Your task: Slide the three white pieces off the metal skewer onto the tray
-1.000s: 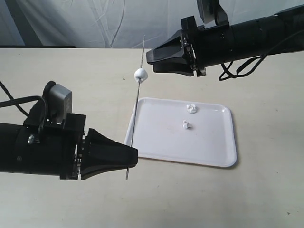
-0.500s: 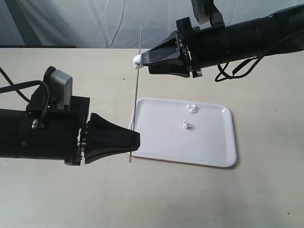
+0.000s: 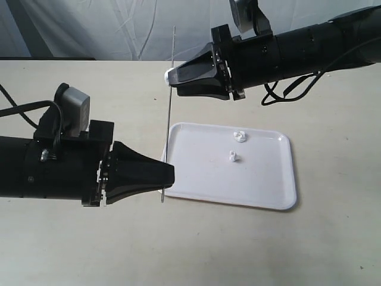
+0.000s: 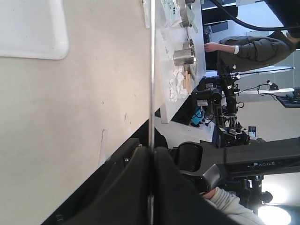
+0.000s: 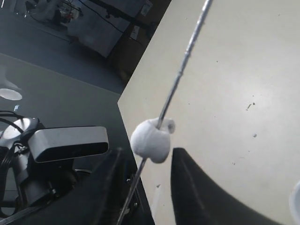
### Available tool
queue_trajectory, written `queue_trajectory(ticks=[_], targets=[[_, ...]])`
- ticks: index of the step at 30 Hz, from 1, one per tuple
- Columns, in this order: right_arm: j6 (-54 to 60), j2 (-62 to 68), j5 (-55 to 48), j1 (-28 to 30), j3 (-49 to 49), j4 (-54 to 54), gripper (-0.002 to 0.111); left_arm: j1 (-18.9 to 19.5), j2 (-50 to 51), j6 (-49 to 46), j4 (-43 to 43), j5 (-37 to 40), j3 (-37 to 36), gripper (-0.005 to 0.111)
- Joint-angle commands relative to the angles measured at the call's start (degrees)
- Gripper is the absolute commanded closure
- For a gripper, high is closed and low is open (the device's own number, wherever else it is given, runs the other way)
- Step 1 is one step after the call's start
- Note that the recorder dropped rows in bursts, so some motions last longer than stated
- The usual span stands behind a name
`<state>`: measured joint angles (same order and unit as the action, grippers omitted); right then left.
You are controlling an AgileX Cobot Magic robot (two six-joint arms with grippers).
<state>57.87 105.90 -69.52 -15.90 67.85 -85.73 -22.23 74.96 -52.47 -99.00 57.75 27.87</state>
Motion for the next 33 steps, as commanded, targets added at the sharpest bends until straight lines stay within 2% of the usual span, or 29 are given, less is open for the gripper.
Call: queue_trajectory(ticks=[1,10,12,14,25,33], targets=[[0.6,-0.3,-0.4,-0.1,-0.2,-0.9,0.09,-0.3,-0.3,0.0,-0.9,0.2,0.3,0.107],[0.7,-0.3,-0.4,-0.1,-0.2,-1.5,0.091,-0.3,-0.3,1.0,-0.9,1.4,0.3,0.107],[1.3,-0.3,-0.4,-0.1,-0.2,-1.7,0.097,-0.3,-0.3,1.1,-0.9,2.3,0.3,0.107],[2.0,-0.3,-0.4,-0.1,-0.2,-2.0,0.109,-0.3,-0.3,1.3,-0.9,2.9,0.3,0.107],[3.0,-0.3,-0.4,-0.1,-0.2,-3.2,0.109,-0.4,-0.3,2.8,0.1,6.3,0.3,0.107],[3.4,-0.3,0.8,-0.1,-0.2,-3.7,0.109,-9.4,-0.3,3.0,-0.8,2.0,0.3,0.107]])
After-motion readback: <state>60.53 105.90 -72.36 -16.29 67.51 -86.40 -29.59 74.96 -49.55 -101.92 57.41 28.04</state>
